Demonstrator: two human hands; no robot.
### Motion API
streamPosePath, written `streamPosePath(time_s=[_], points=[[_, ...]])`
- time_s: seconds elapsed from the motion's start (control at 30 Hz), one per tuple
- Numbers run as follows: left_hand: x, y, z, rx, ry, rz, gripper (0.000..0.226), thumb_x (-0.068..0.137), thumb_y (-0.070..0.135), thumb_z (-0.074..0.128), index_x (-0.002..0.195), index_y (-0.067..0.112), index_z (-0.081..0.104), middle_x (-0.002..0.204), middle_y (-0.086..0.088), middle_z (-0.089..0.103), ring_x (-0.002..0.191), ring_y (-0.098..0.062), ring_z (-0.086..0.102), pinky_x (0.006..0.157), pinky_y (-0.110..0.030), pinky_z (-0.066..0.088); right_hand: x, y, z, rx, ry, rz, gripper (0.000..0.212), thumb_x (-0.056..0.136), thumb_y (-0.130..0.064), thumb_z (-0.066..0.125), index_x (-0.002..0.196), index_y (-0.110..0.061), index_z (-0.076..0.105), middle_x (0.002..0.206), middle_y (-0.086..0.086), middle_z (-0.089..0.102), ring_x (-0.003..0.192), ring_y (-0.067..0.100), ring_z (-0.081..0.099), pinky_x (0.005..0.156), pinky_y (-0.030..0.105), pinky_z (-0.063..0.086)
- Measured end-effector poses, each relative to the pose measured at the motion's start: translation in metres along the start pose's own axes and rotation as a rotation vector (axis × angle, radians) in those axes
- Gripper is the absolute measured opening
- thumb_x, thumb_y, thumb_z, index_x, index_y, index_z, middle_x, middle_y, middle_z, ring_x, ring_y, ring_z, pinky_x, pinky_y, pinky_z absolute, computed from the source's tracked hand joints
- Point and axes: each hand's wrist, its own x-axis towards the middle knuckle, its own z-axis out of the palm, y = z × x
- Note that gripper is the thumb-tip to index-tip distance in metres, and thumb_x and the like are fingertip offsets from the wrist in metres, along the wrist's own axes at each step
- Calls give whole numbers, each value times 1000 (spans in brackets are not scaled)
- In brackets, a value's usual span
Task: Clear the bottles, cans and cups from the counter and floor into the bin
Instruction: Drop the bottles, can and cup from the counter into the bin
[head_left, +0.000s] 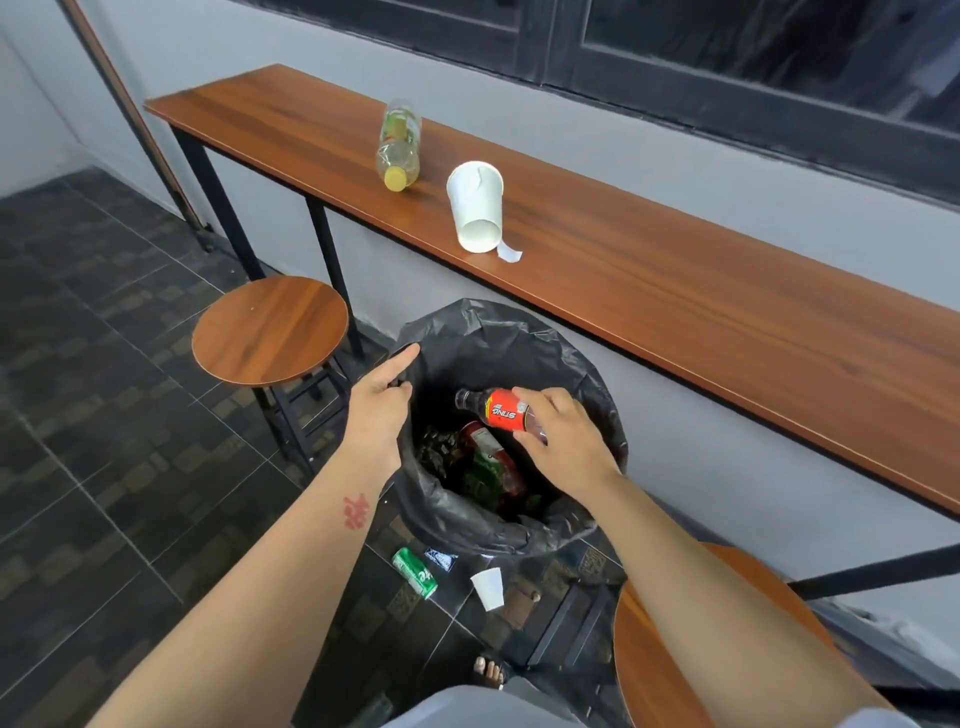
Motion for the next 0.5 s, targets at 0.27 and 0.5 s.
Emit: streamPosePath(time_s=[0.27,0.5], points=[[9,2,18,6,17,15,43,100,5,46,125,36,63,141,11,49,134,-21,40,108,-43,32,29,15,10,-26,-94,-94,54,96,-30,57,146,-28,35,142,0,38,131,20,36,109,34,38],[19,1,29,-21,14,27,45,100,4,48,120,39,65,138,15,50,134,-18,40,109,-42,31,38,30,19,-51,-116,-76,53,95,-31,58,144,-31,38,139,0,42,127,21,40,107,35,39]])
